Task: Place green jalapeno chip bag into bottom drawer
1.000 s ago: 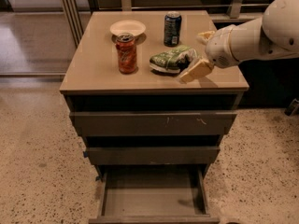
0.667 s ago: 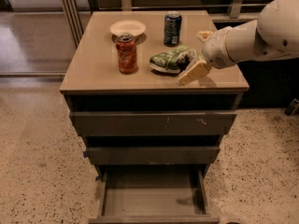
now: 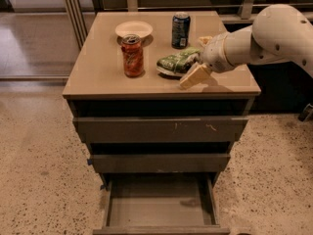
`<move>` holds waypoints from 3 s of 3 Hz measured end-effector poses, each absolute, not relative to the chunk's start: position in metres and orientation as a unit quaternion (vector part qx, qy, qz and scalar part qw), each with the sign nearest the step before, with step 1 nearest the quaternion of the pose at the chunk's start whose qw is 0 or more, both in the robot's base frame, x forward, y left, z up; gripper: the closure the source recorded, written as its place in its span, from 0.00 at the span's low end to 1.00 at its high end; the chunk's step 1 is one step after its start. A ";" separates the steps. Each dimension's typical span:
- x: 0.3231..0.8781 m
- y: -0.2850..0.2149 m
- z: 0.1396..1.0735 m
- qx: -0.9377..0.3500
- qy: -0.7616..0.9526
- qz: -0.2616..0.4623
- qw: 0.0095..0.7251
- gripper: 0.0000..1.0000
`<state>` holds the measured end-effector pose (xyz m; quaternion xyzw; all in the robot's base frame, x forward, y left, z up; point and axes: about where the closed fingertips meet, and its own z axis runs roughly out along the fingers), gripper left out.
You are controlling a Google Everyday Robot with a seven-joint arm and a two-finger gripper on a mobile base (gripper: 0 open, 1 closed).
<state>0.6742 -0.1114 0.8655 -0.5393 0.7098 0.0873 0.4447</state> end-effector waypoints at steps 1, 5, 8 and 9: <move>0.687 -0.109 0.855 -0.543 0.713 0.084 0.436 0.16; 0.687 -0.109 0.855 -0.543 0.713 0.084 0.436 1.00; 0.655 -0.102 0.894 -0.597 0.654 0.102 0.454 1.00; 0.612 -0.102 0.925 -0.643 0.602 0.129 0.455 1.00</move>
Offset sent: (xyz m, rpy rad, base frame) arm 0.0111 0.0018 -0.0095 -0.0148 0.0096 0.0003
